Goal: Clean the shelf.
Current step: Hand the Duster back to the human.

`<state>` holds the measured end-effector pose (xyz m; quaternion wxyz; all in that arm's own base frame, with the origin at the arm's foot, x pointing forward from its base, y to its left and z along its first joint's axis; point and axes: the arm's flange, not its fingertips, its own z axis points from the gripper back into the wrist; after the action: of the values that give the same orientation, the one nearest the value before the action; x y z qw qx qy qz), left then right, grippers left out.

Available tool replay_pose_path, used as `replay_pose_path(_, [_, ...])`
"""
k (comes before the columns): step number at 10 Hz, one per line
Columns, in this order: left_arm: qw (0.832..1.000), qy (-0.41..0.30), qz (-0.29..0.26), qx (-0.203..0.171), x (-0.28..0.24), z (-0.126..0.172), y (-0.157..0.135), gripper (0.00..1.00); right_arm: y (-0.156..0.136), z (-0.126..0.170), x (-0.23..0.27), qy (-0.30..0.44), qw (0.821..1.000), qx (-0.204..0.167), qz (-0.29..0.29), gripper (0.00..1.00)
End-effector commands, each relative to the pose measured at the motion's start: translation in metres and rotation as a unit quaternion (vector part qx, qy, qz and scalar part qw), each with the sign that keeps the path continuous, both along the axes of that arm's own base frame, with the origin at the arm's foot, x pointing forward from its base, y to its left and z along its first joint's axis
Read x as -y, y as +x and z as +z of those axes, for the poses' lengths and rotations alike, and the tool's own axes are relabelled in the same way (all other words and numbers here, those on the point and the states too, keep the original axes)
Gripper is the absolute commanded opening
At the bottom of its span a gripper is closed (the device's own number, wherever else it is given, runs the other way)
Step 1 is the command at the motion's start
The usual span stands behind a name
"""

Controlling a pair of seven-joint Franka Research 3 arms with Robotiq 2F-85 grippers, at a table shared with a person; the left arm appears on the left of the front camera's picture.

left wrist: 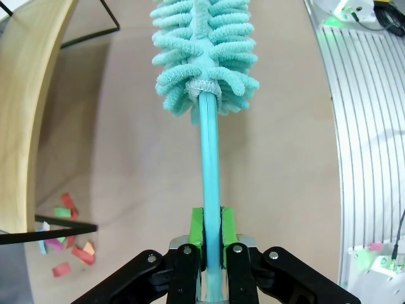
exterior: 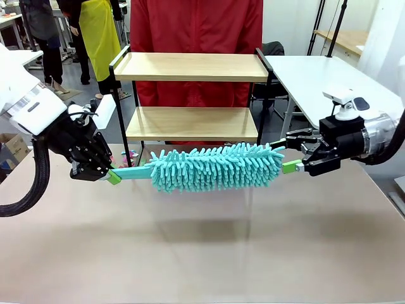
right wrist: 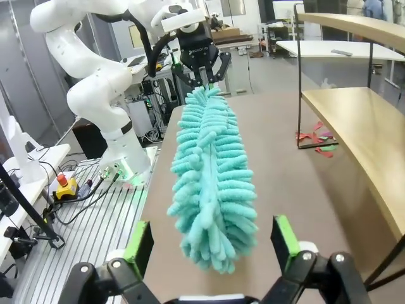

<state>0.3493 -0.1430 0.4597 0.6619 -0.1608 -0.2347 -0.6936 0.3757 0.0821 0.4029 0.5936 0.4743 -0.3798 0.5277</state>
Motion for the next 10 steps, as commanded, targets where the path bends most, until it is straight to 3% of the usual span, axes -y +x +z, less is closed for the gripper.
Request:
replay_pose_path(1, [1.000,-0.016,0.003,-0.003,0.001,0.003,-0.001,0.13,-0.007,-0.010,-0.014,0.020,1.000,0.018,-0.004,1.00])
replay_pose_path(10, [1.000,-0.016,0.003,-0.003,0.001,0.003,-0.001,0.13,-0.012,-0.035,-0.057,0.034,0.999,0.002,-0.005,1.00])
